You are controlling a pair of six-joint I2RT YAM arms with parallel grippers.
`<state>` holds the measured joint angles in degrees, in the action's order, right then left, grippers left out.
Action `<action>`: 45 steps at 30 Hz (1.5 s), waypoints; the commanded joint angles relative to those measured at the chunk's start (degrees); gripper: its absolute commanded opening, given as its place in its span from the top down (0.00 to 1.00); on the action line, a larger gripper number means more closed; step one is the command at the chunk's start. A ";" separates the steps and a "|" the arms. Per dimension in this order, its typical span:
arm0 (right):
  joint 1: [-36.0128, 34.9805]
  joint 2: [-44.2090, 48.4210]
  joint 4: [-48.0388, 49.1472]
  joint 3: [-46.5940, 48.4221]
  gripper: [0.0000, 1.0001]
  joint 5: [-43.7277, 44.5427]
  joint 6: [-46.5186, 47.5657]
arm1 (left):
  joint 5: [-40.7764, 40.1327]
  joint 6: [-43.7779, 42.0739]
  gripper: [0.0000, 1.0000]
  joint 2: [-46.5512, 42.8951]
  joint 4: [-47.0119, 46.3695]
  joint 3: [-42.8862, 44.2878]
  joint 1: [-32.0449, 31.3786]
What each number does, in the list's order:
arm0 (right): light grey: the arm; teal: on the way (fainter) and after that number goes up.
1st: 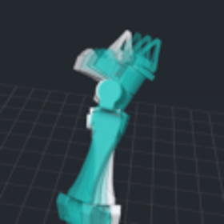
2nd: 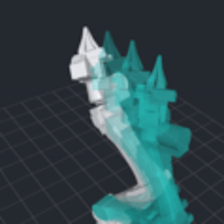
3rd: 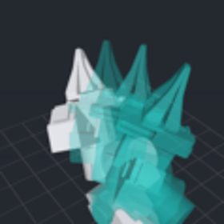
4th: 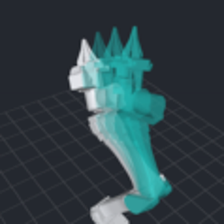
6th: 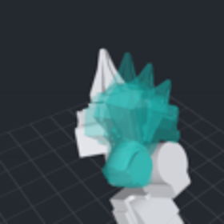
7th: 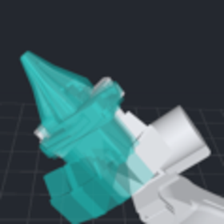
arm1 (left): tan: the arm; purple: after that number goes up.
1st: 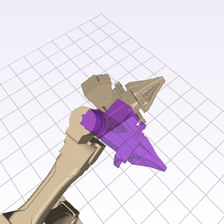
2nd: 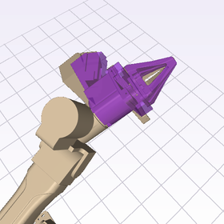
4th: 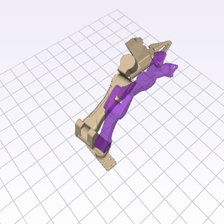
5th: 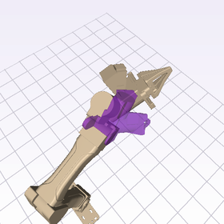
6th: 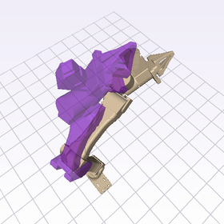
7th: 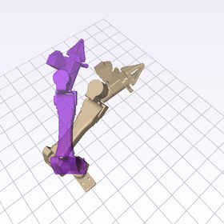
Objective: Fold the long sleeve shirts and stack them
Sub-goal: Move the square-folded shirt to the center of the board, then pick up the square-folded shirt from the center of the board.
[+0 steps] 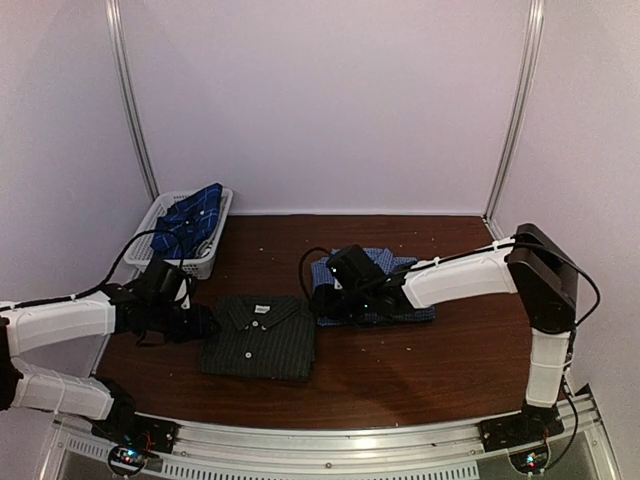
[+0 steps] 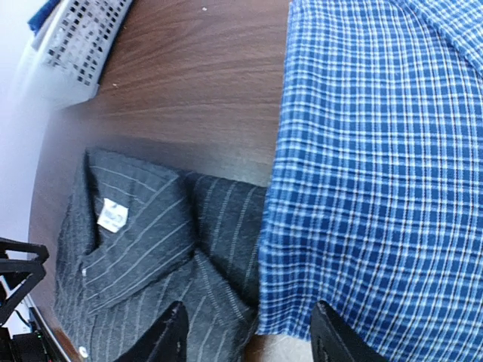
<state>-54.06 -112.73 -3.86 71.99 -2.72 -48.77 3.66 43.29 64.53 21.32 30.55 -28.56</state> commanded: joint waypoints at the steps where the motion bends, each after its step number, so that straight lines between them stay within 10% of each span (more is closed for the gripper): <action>1: -2.82 5.85 0.69 -1.88 0.39 1.29 1.32 | 0.76 -3.06 0.43 1.19 -2.08 1.89 2.63; 15: -6.63 5.78 3.68 -7.94 0.31 1.29 -2.00 | 13.70 -7.03 0.30 11.95 -8.38 3.39 8.16; 29: -6.32 -1.00 7.04 -5.80 0.40 -0.96 -3.28 | 10.30 -6.08 0.32 14.92 -10.31 1.68 8.02; 36: -6.58 -3.37 8.23 -3.83 0.47 -2.83 -4.04 | 12.12 -4.09 0.46 13.86 -12.20 -0.82 7.02; 45: -6.62 -5.40 6.37 0.69 0.71 -3.28 -2.28 | 14.37 -1.47 0.94 10.37 -12.80 -1.46 5.32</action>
<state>-60.62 -116.99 3.16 69.63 -5.58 -52.27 15.94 40.62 77.34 10.41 29.45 -22.35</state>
